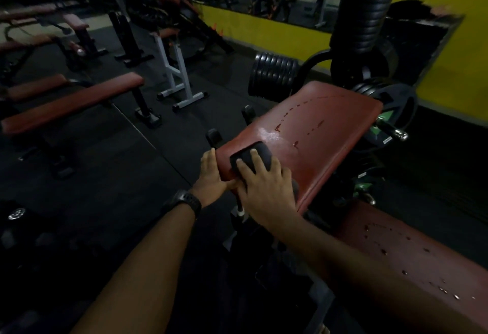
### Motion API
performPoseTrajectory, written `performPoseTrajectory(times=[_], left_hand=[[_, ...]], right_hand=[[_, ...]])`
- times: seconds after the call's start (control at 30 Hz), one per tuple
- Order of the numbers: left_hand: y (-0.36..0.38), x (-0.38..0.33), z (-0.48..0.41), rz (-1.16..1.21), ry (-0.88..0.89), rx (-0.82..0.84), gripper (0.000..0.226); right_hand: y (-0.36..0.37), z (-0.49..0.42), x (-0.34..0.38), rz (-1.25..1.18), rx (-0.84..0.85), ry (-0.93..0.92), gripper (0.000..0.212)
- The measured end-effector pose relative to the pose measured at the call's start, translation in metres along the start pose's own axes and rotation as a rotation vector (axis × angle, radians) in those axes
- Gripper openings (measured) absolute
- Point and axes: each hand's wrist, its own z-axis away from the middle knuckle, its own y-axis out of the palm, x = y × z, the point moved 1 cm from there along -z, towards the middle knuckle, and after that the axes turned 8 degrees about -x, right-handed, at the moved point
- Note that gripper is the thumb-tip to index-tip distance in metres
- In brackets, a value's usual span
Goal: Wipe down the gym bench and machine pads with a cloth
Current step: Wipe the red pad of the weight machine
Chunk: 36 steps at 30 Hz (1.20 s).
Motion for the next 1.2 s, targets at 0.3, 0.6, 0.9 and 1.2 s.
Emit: performPoseTrajectory(times=[0.3,0.6,0.9,1.2], left_hand=[[-0.001,0.004,0.004,-0.13,0.093,-0.058,0.14],[0.004,0.004,0.002,-0.284,0.119,-0.124,0.095],[0.007,0.004,0.007,-0.217,0.112,-0.105,0.09],[-0.001,0.001,0.012,-0.158,0.061,-0.065,0.072]], right_hand=[[-0.009,0.007,-0.029,0.048,0.01,0.377,0.063],[-0.003,-0.017,-0.026,0.027,0.082,0.184,0.06],[-0.012,0.016,0.023,0.003,0.06,0.194,0.062],[-0.002,-0.032,-0.03,-0.018,0.084,0.291,0.056]])
